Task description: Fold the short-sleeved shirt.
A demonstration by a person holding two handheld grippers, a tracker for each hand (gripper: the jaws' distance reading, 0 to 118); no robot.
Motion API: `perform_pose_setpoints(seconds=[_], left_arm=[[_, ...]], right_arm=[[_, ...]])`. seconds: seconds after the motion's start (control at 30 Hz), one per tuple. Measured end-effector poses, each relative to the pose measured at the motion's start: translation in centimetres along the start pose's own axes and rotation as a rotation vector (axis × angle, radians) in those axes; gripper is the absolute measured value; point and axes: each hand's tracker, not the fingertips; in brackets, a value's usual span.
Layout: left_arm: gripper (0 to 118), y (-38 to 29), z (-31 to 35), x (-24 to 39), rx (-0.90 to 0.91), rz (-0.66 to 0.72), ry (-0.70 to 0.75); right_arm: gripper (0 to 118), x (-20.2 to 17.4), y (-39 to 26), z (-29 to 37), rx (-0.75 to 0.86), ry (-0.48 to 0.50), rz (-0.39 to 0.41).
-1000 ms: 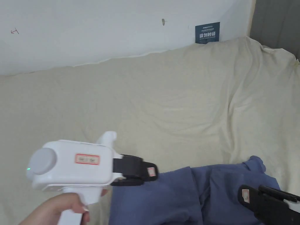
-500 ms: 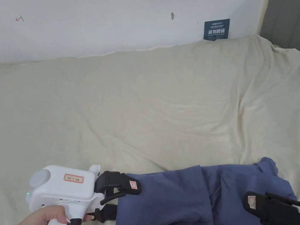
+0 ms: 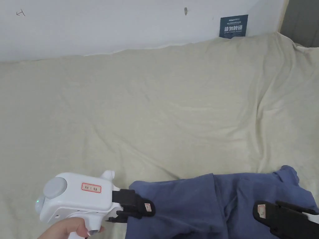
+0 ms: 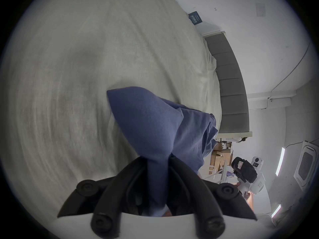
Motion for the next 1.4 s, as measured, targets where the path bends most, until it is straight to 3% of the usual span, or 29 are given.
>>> perform_pose_setpoints(seconds=[0.17,0.4,0.5,0.6,0.87,0.97,1.0,1.03,1.07,1.1,1.13,1.2,1.23,1.3,1.4], left_arm=[[10,-1.0,3.1,5.2,0.062,-0.154,0.161],[10,1.5,12.5,4.3,0.154,-0.19,0.581],[10,1.4,13.9,4.4,0.177,-0.17,0.692],[10,0.6,12.6,6.2,0.16,-0.19,0.671],[10,1.0,-1.8,13.7,-0.049,-0.318,0.427],[12,1.2,-6.6,15.2,-0.128,-0.288,0.365],[15,1.4,-7.5,15.4,-0.154,-0.271,0.34],[28,1.1,-8.6,16.0,-0.163,-0.254,0.299],[47,1.2,-8.9,16.2,-0.171,-0.246,0.258],[47,1.2,-8.8,16.2,-0.171,-0.222,0.22],[56,1.3,-8.6,16.0,-0.179,-0.187,0.163],[87,0.6,-7.5,16.5,-0.168,-0.155,0.058],[92,0.5,-6.6,16.3,-0.155,-0.15,0.007],[92,0.4,-4.3,16.1,-0.117,-0.165,-0.021],[92,-0.2,-0.5,15.9,0.03,-0.223,0.119]], right_arm=[[1,-0.4,0.4,0.5,0.006,-0.001,0.022],[1,-0.7,0.8,0.5,0.015,0.014,0.031],[1,-1.2,0.6,0.4,0.017,0.032,0.024],[1,-1.5,0.4,0.4,0.015,0.048,0.029],[1,-1.1,-0.2,1.3,0.02,0.048,0.009],[1,-0.6,-0.1,2.0,0.03,0.037,-0.001],[1,-0.6,-0.1,2.3,0.037,0.03,0.004],[1,-0.5,-0.1,2.5,0.047,0.015,0.025],[1,-0.4,0.0,2.6,0.054,-0.004,0.044],[1,-0.4,0.0,2.7,0.057,-0.012,0.047],[1,-0.3,0.0,2.9,0.058,-0.011,0.045],[1,0.2,0.1,2.9,0.06,0.002,0.024],[1,0.3,0.1,2.9,0.059,0.006,0.016],[1,0.3,0.0,2.8,0.057,0.007,0.012],[1,0.4,-0.2,2.6,0.052,0.014,0.006]])
